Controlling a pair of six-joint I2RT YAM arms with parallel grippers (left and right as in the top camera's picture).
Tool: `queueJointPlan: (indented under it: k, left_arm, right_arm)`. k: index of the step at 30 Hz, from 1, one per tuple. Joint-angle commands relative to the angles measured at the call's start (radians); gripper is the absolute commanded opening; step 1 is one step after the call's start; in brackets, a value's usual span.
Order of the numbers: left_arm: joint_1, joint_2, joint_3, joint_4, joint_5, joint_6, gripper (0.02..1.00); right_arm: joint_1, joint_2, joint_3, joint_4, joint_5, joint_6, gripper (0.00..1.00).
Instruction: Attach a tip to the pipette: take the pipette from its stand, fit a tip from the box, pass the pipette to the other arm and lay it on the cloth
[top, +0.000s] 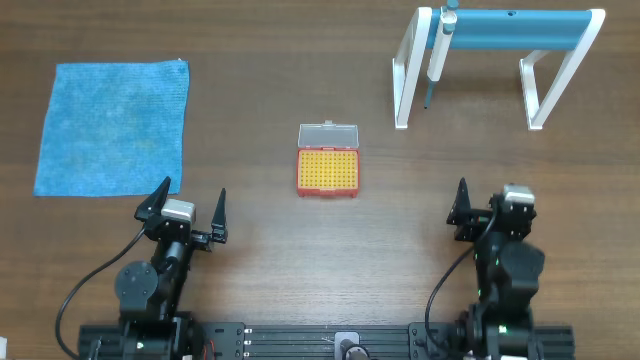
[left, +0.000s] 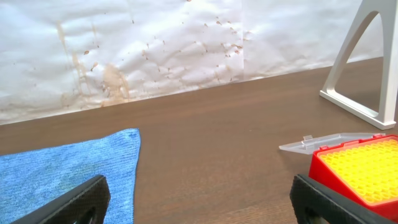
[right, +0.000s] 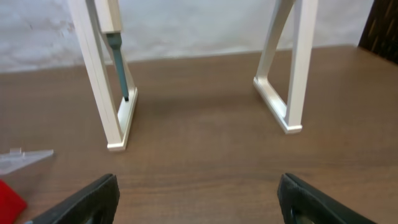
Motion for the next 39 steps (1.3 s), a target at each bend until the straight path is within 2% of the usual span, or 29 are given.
queueJointPlan:
  k: [1,3,7,12,24,25,26,27,29,34,37,39]
  left_arm:
    - [-0.002,-0.007,-0.003,-0.005,0.003,0.012,0.934]
    - [-0.002,-0.007,-0.003,-0.005,0.003,0.012,0.934]
    - [-0.002,-0.007,-0.003,-0.005,0.003,0.012,0.934]
    - [-0.002,-0.007,-0.003,-0.005,0.003,0.012,0.934]
    - [-0.002,-0.007,-0.003,-0.005,0.003,0.012,0.934]
    - [-0.002,-0.007,-0.003,-0.005,0.003,0.012,0.934]
    - [-0.002,-0.007,-0.003,-0.005,0.003,0.012,0.934]
    - [-0.002,-0.007,-0.003,-0.005,0.003,0.012,0.934]
    - [-0.002,-0.007,-0.003,-0.005,0.003,0.012,0.934]
    - [-0.002,-0.007,-0.003,-0.005,0.003,0.012,0.934]
    - [-0.002,-0.007,-0.003,-0.005,0.003,0.012,0.934]
    - [-0.002,-0.007,-0.003,-0.005,0.003,0.012,0.934]
  right_arm:
    - [0.060,0.552,0.275,0.274,-0.070,0.019,0.829]
    - [0.121,0.828,0.367,0.506,-0.069,0.019,0.829]
    - [0.129,1.152,0.417,0.894,-0.057,0.019,0.829]
    - [0.128,1.302,0.520,0.941,-0.058,0.018,0.829]
    - [0.119,1.431,0.640,0.938,-0.059,0.019,0.809]
    - [0.119,1.431,0.640,0.938,-0.061,0.019,0.722]
    - [0.119,1.431,0.640,0.938,-0.063,0.019,0.268]
    - [0.119,1.431,0.640,0.938,-0.069,0.019,0.084]
    - [0.119,1.431,0.640,0.939,-0.095,0.019,0.082]
    - [0.119,1.363,0.640,0.927,-0.095,0.019,0.082]
    - [0.119,1.301,0.639,0.816,-0.095,0.019,0.082]
    - [0.119,1.295,0.639,0.813,-0.095,0.019,0.082]
